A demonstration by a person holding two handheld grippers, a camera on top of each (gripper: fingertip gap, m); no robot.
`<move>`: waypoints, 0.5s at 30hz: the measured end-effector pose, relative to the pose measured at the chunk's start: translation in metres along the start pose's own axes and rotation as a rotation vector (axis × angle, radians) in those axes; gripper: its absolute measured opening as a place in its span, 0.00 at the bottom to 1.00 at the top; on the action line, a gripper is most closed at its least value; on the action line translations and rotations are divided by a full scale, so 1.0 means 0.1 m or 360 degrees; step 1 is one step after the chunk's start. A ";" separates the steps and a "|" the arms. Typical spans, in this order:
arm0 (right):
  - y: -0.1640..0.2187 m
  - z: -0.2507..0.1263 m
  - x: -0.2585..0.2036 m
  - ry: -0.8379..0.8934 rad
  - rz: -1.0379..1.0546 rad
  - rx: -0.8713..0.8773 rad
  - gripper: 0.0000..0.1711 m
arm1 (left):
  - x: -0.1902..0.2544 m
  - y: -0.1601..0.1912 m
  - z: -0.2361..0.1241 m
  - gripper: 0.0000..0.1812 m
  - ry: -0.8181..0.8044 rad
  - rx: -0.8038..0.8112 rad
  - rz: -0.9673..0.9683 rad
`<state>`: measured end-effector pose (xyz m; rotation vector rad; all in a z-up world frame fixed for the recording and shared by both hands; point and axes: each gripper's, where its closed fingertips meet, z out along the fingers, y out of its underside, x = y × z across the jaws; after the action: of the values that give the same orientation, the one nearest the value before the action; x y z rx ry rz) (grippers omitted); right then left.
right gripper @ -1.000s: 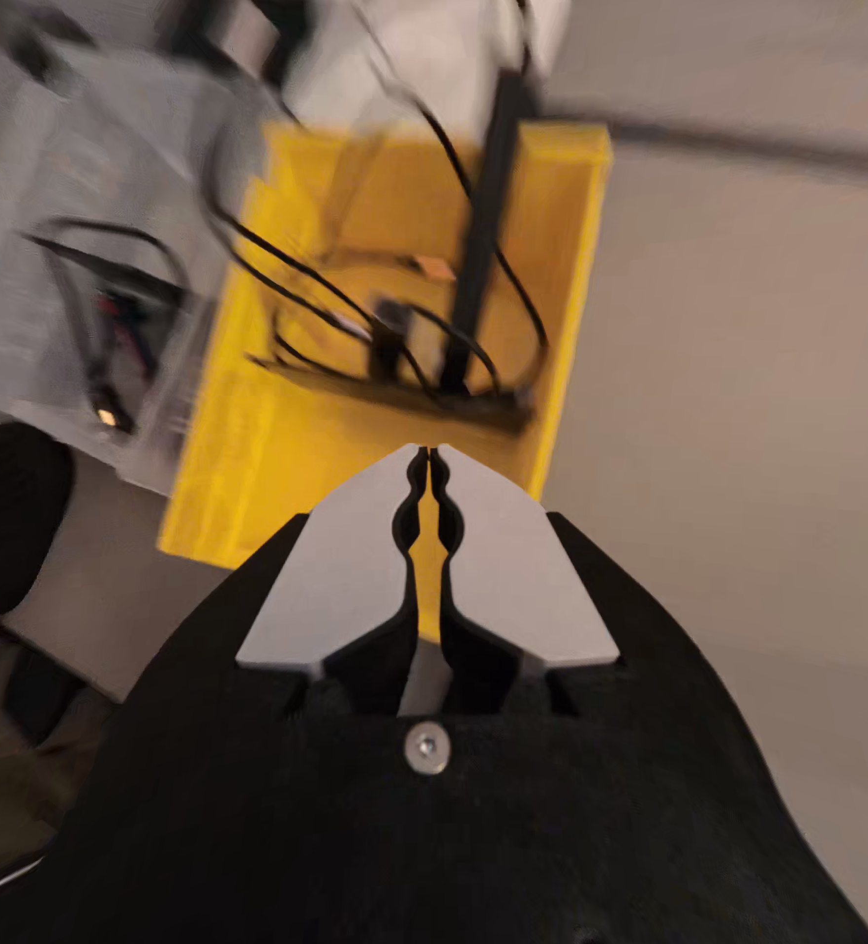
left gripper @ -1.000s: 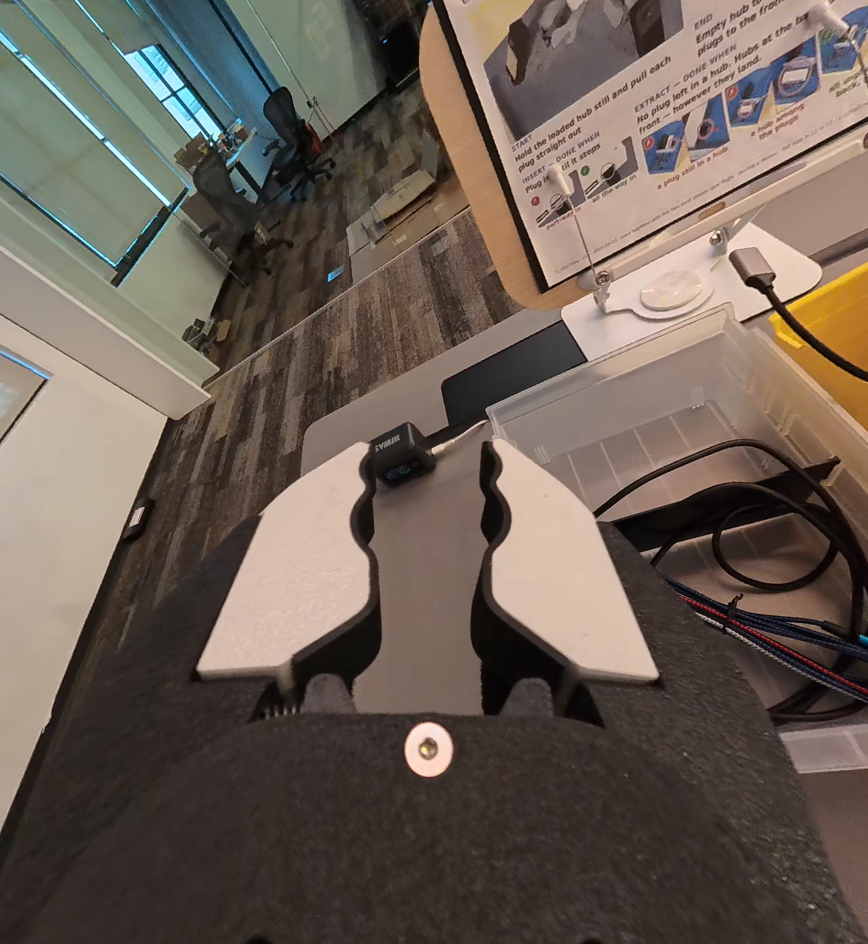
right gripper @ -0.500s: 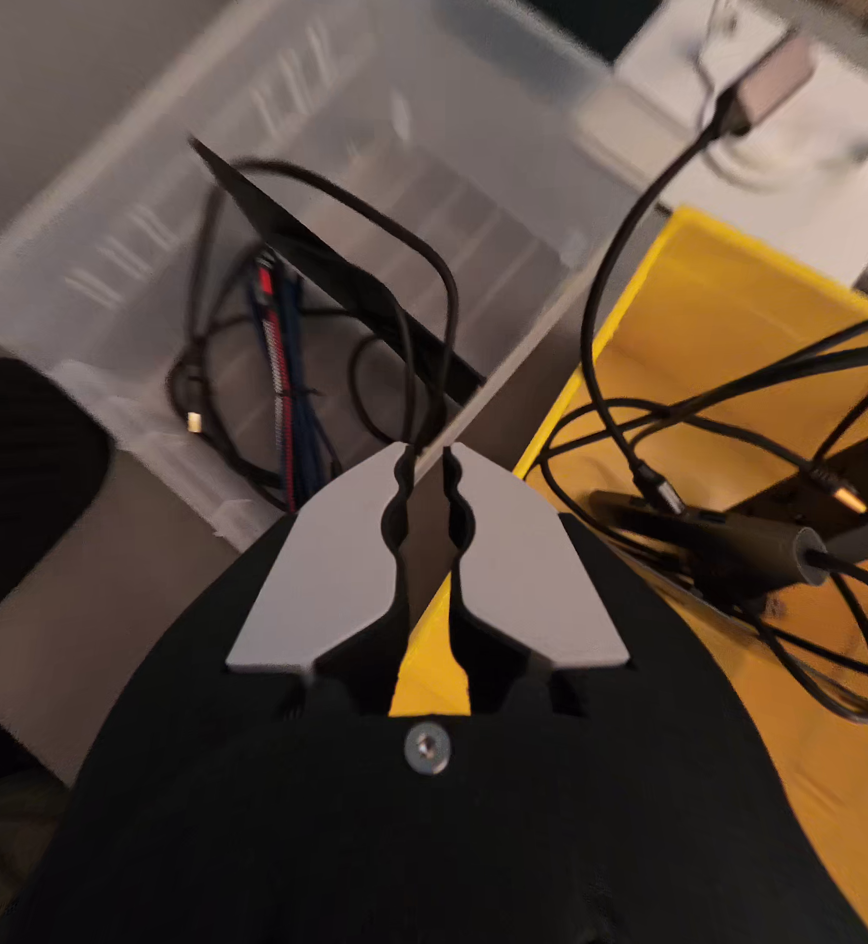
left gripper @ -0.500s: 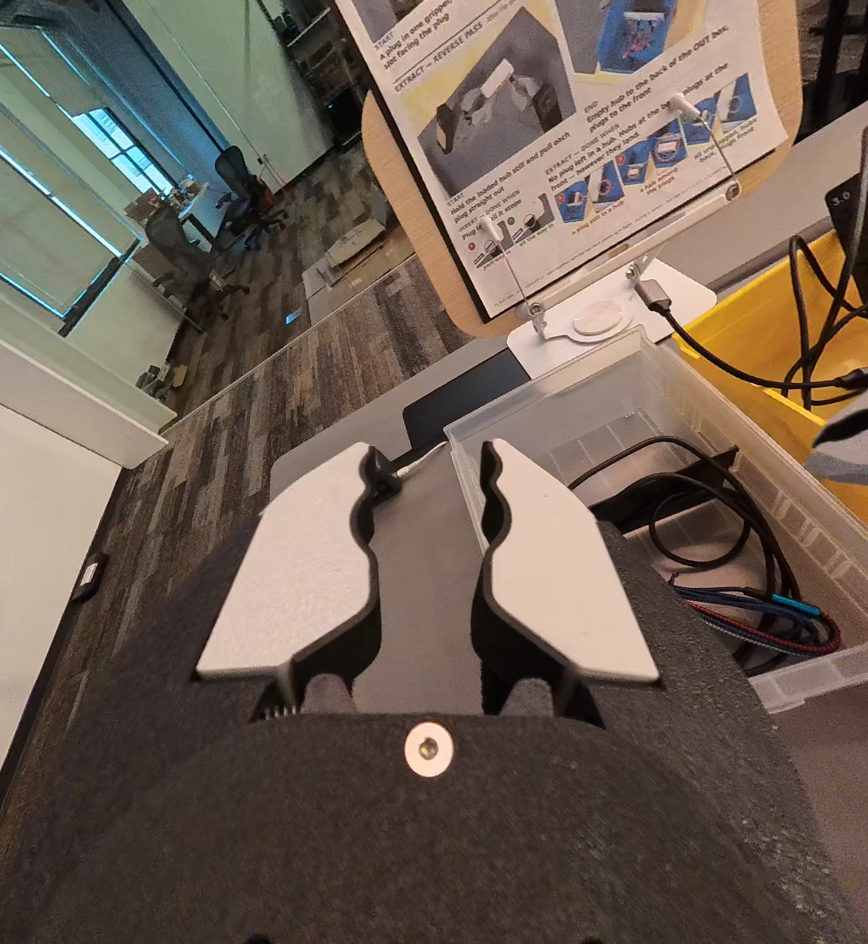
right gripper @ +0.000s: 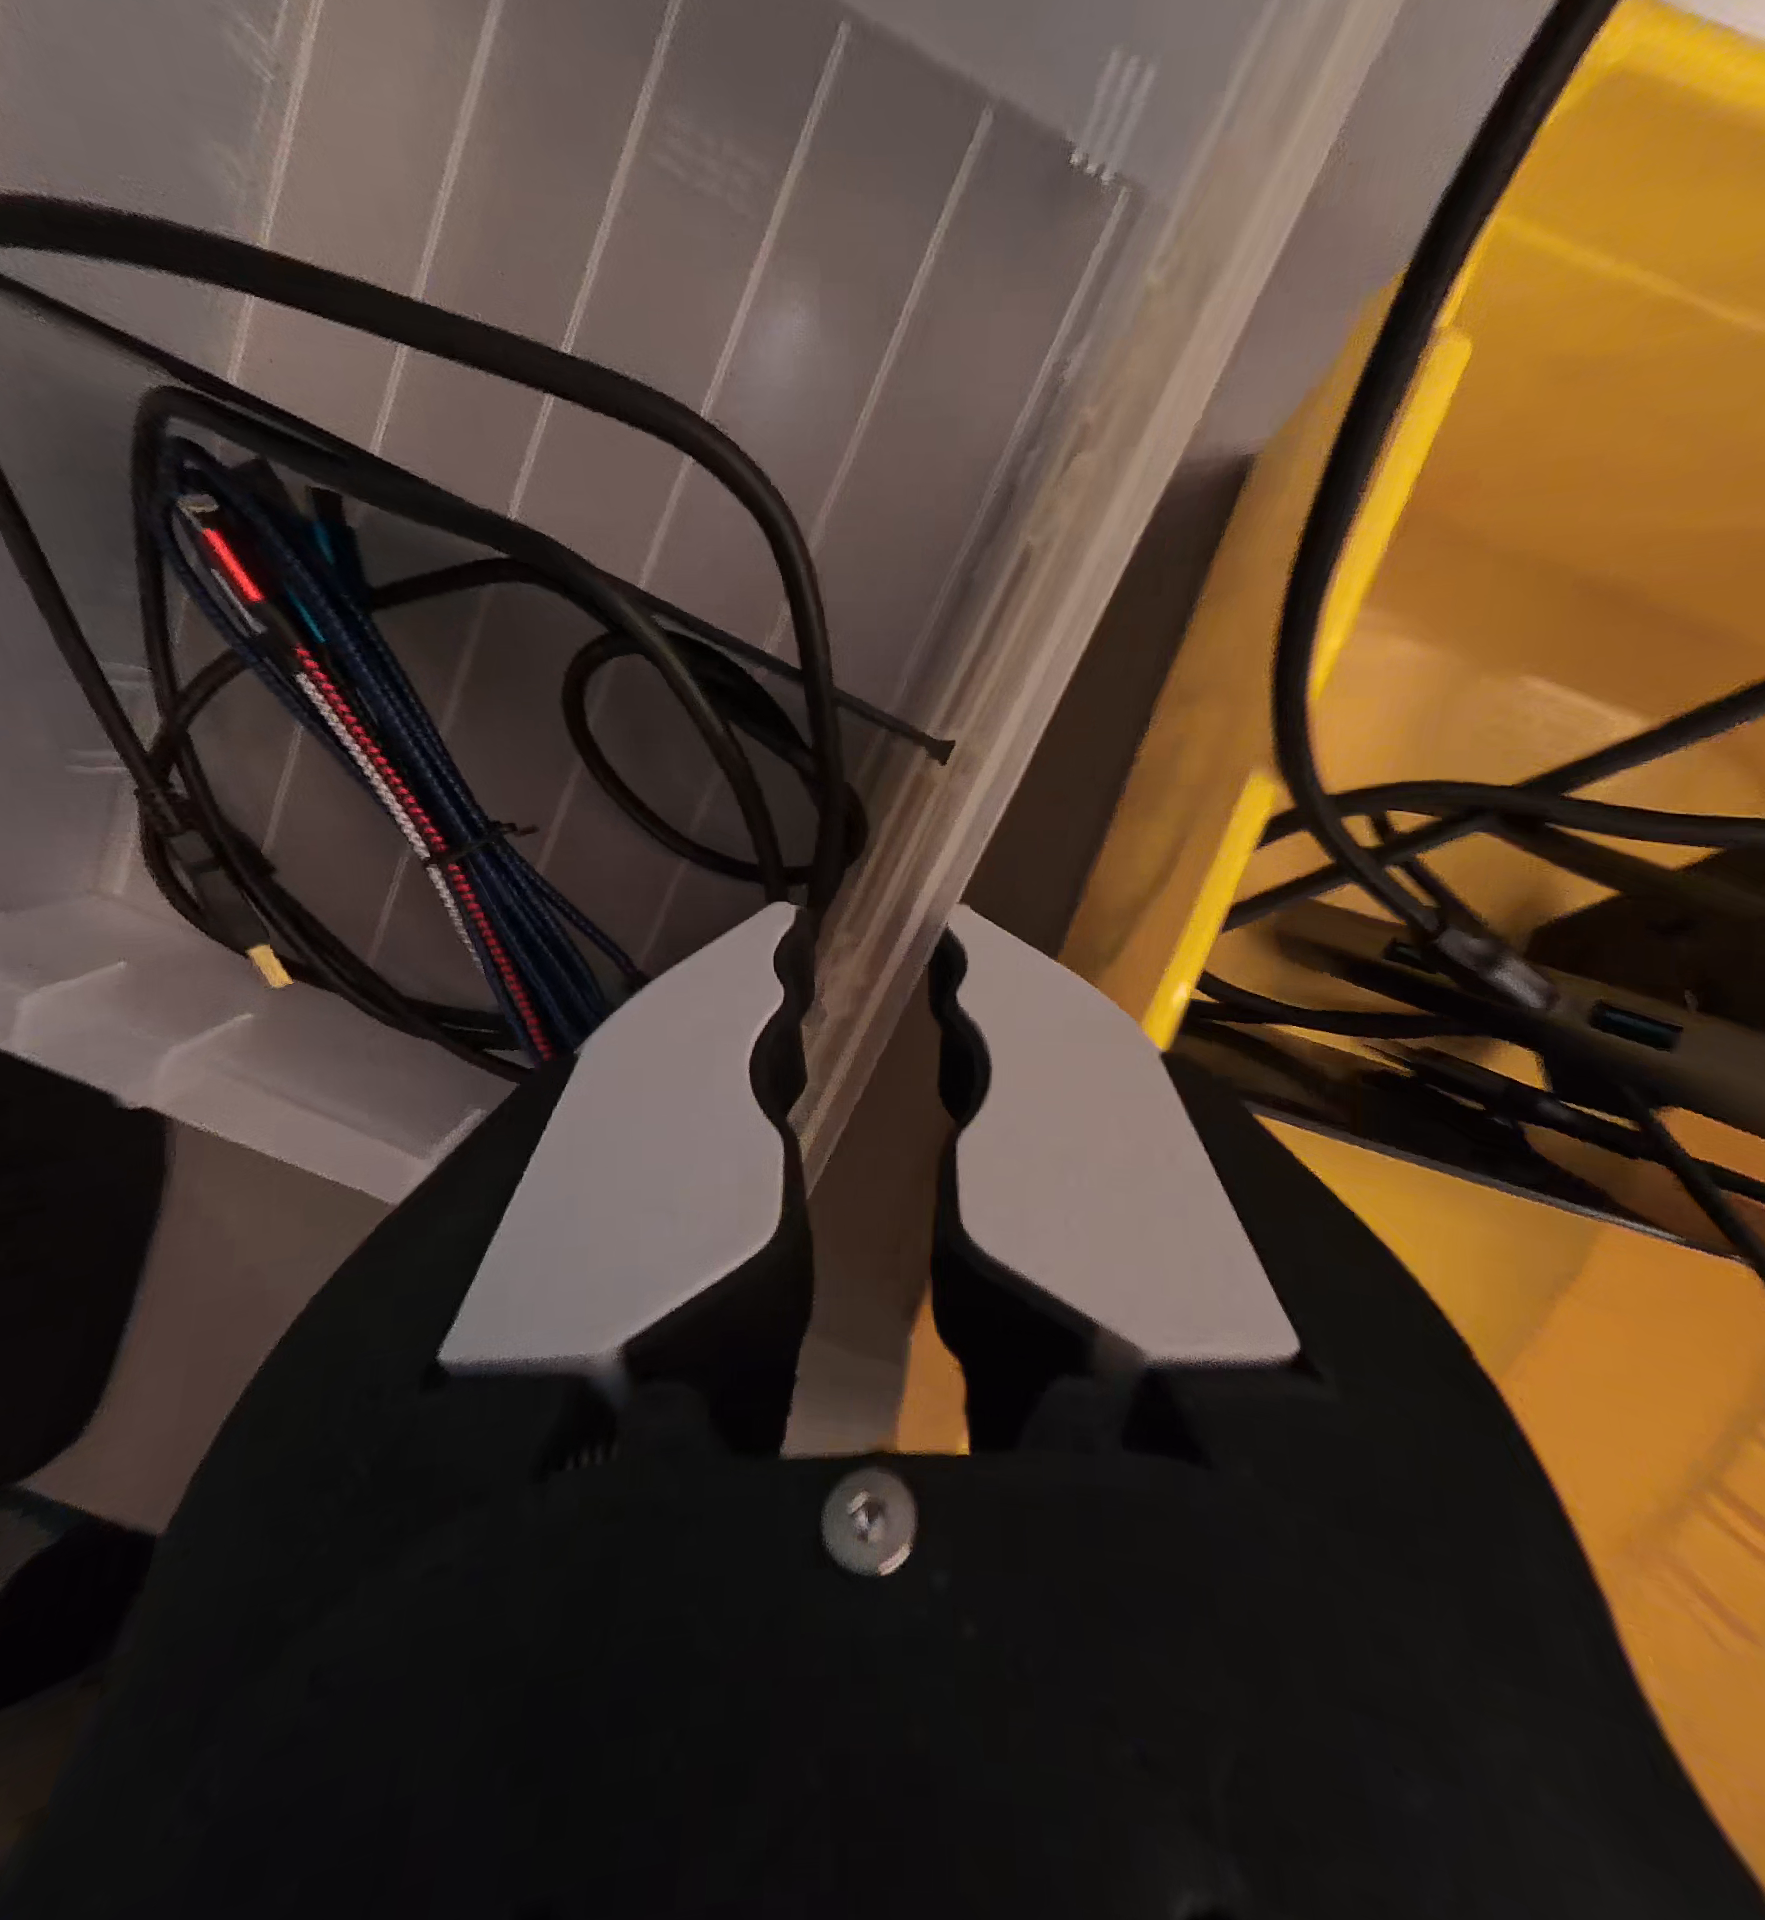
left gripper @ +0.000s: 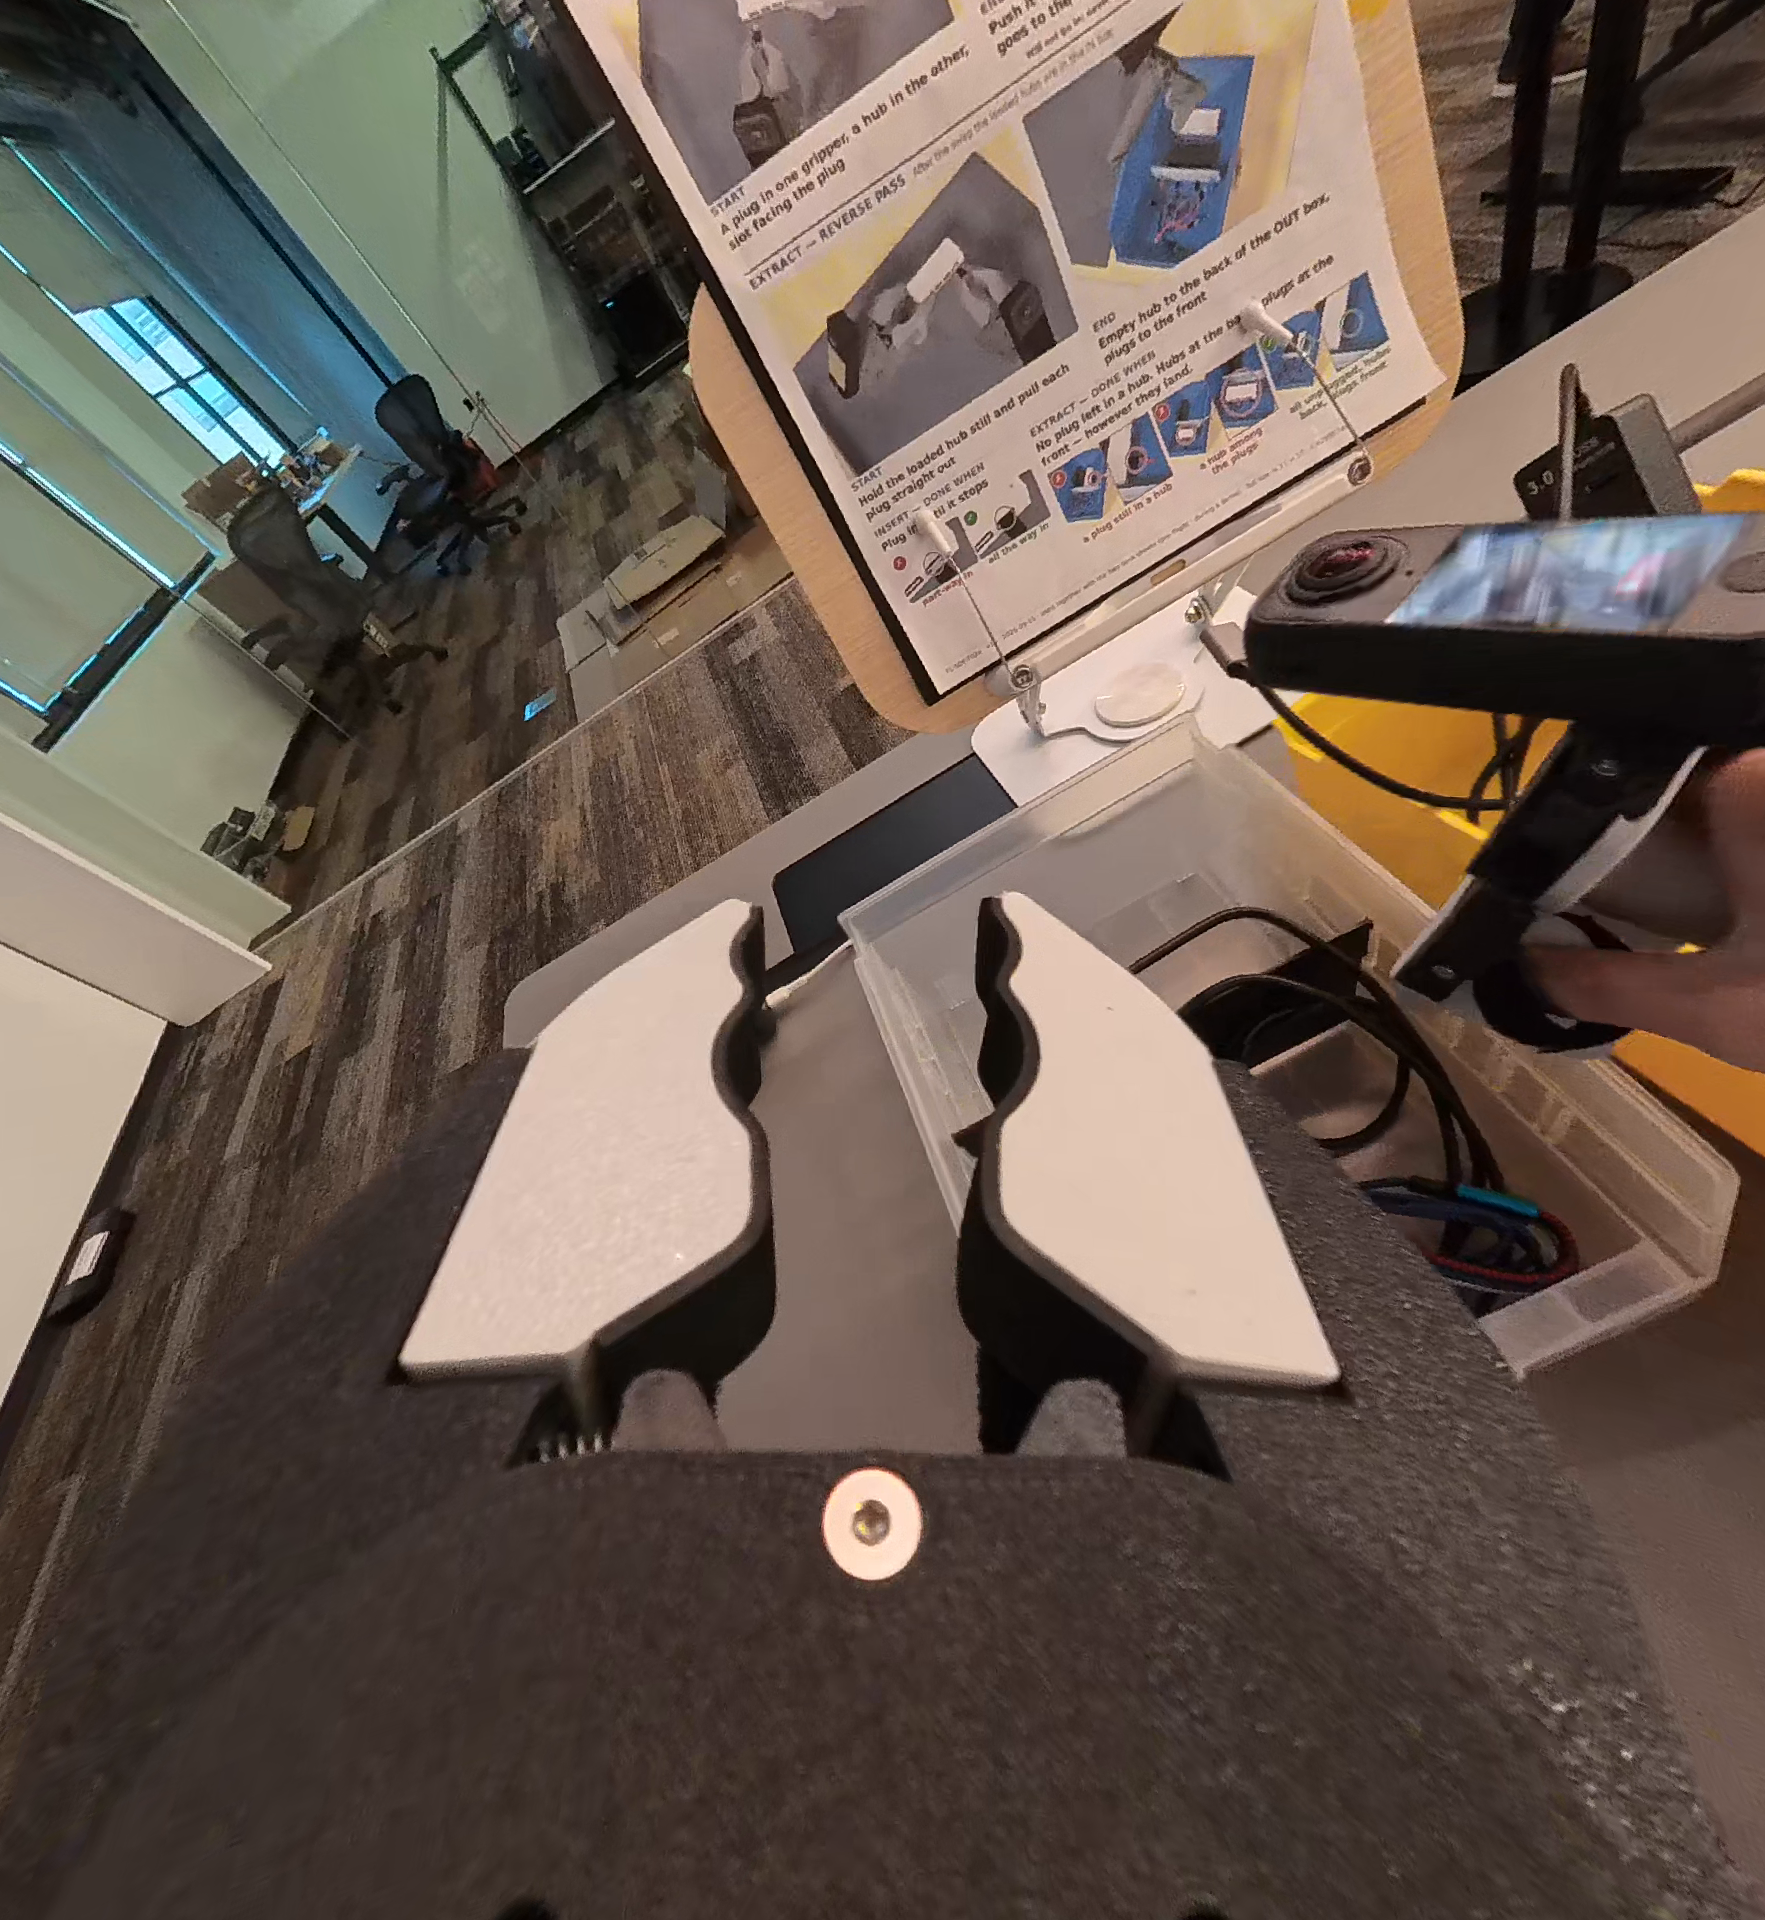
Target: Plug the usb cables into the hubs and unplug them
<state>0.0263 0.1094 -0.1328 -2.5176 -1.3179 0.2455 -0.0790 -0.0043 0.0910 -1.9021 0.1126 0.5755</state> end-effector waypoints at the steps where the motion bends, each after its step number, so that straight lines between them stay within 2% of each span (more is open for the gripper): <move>1: 0.00 0.04 -0.06 -0.0077 0.0039 -0.0014 0.12 | 0.00 0.01 0.00 0.21 0.0000 -0.0004 0.0002; 5: -0.01 0.20 -0.17 -0.0204 0.0148 -0.0035 0.12 | -0.01 0.01 -0.01 0.21 0.0017 0.0000 -0.0007; 10: -0.01 0.36 -0.13 -0.0022 0.0114 -0.0104 0.11 | -0.02 0.01 -0.04 0.21 0.0013 0.0010 -0.0007; 15: 0.00 0.39 -0.08 0.0124 0.0081 -0.0143 0.15 | -0.02 -0.02 -0.07 0.20 0.0020 0.0041 -0.0006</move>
<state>0.0108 0.1091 -0.1696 -2.6093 -1.2628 0.0993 -0.0772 -0.0102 0.0954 -1.8805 0.1239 0.5569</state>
